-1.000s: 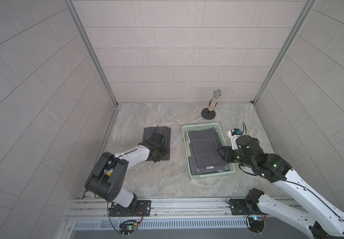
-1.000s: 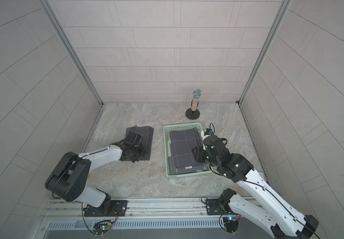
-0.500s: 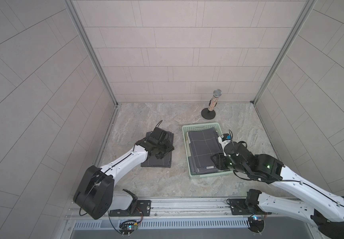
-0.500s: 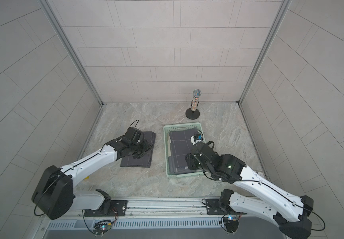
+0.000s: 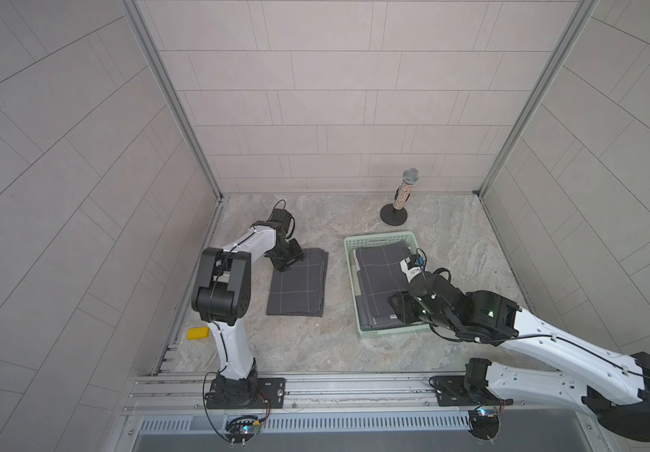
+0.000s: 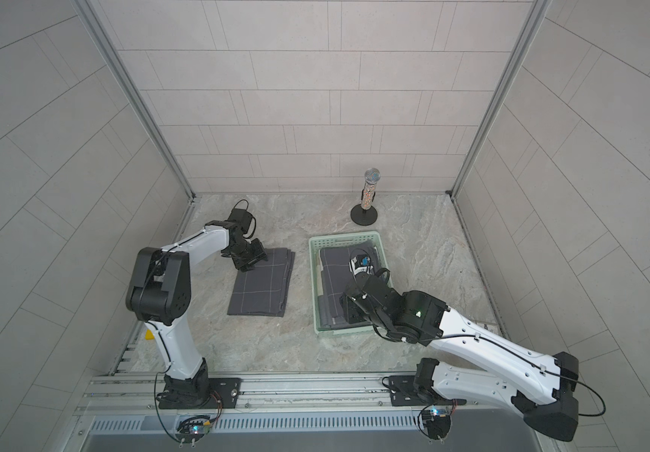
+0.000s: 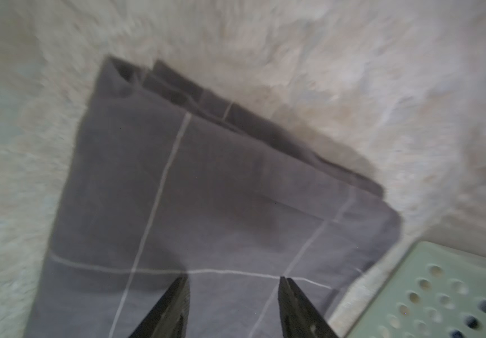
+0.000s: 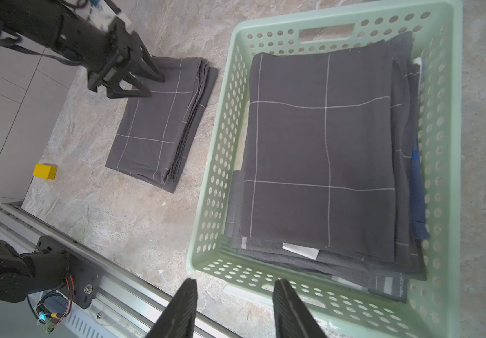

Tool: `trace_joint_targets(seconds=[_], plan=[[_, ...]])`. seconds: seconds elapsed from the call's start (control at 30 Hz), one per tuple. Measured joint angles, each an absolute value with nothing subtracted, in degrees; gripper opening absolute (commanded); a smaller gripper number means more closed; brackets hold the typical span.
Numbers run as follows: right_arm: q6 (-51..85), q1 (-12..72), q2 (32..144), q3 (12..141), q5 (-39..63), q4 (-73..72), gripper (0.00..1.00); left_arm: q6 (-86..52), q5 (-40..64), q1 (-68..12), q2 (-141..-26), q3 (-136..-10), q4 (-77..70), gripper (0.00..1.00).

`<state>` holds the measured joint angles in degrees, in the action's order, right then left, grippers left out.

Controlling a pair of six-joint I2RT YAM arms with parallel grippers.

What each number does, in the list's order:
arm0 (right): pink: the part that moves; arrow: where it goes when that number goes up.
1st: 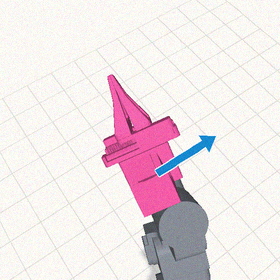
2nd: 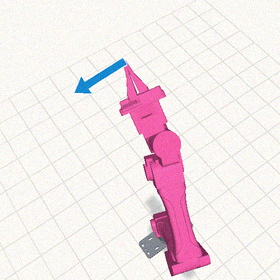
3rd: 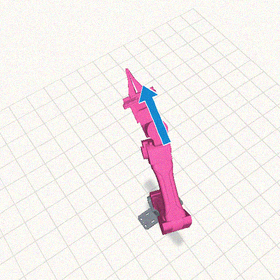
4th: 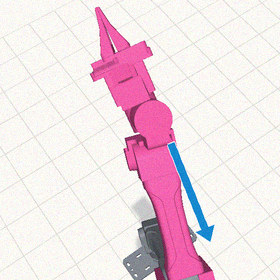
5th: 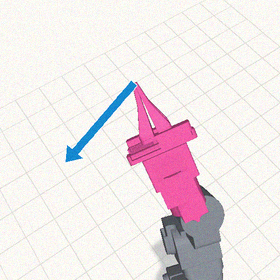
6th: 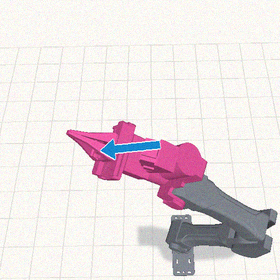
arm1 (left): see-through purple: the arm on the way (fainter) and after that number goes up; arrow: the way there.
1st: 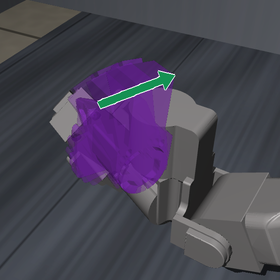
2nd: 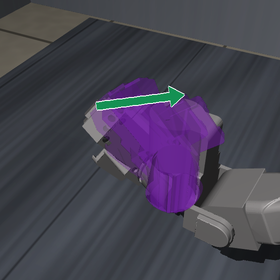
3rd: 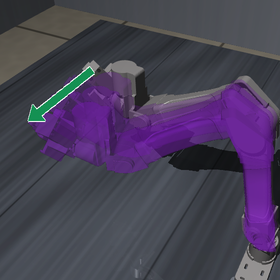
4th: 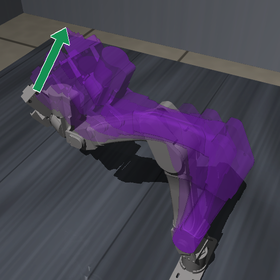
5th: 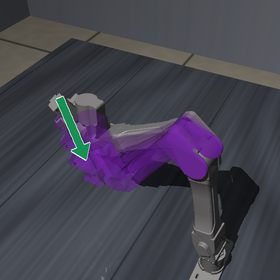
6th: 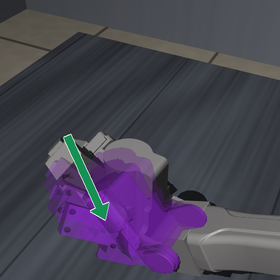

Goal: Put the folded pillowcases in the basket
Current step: Move the pillowcase to the center of the board.

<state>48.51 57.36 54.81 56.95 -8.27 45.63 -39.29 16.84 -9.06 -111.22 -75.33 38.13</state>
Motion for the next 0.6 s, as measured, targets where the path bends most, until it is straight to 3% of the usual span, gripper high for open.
trace_joint_targets(seconds=[0.17, 0.37, 0.6], plan=[[48.53, 57.76, 56.07, 56.86, -7.88, 44.49, 0.48, -40.18, 19.59, -6.48, -110.02, -72.4, 35.68, 0.51], [48.49, 62.04, 62.96, 56.75, -7.44, 41.52, 0.49, -41.1, 20.47, -1.5, -100.92, -60.36, 32.64, 0.5], [47.86, 67.05, 75.72, 62.11, -5.41, 36.69, 0.57, -41.56, 19.59, -1.37, -92.23, -51.22, 32.69, 0.55]])
